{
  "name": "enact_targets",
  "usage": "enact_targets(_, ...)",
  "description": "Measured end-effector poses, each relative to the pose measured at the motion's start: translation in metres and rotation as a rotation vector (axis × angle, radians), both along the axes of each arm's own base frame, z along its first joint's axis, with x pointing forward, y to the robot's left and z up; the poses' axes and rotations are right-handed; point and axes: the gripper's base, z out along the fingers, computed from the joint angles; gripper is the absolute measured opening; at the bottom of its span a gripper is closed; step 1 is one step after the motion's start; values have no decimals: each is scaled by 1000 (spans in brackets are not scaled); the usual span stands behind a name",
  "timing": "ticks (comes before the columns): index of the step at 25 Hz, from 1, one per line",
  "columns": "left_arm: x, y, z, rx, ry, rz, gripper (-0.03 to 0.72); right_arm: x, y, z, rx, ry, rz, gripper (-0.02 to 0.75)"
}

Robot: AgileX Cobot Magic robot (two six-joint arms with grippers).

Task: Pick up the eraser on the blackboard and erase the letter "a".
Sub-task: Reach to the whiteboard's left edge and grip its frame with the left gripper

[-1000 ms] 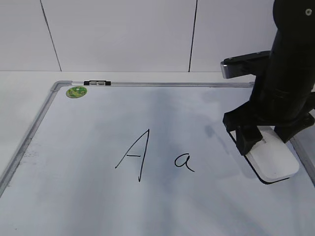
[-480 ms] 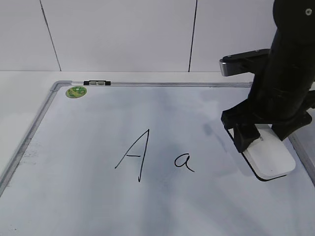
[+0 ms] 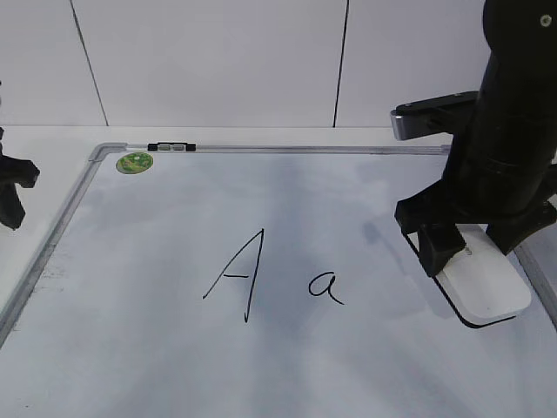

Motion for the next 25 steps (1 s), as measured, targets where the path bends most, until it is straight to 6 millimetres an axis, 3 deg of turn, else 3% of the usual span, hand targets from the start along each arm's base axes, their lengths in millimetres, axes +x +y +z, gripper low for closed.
enact_targets(6, 13, -1, -27, 7, 31, -7, 237, 0, 0, 0, 0, 0, 0, 566)
enact_targets(17, 58, -7, -32, -24, 84, -28, 235, 0, 0, 0, 0, 0, 0, 566)
enact_targets(25, 63, -9, -53, -40, 181, -26, 235, 0, 0, 0, -2, -1, 1, 566)
